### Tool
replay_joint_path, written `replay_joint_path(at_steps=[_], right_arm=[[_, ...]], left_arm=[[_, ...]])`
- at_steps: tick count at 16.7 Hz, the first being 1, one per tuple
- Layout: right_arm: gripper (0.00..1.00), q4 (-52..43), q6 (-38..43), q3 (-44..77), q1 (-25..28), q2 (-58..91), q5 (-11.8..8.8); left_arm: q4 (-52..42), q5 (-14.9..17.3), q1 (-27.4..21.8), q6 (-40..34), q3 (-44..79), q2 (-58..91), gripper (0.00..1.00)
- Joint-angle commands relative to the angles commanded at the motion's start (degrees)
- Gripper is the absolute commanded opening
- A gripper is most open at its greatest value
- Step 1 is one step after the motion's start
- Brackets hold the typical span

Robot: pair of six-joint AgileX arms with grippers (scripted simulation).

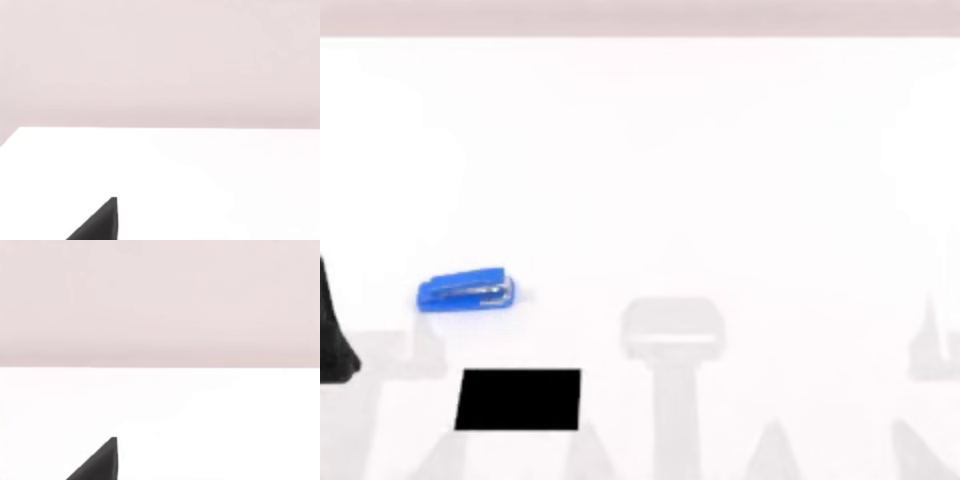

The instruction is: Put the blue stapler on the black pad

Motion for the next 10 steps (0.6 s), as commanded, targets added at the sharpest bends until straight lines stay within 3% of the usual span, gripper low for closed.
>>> replay_joint_path(at_steps=[5, 10], right_arm=[[1.00, 0.00, 0.00, 0.00, 0.00, 0.00, 0.00], [1.00, 0.00, 0.00, 0.00, 0.00, 0.00, 0.00]], left_arm=[[-2.75, 0.15, -0.76, 2.86, 3.52, 3.55, 1.00], [-14.87, 0.20, -3.44, 15.28, 19.71, 21.47, 1.00]])
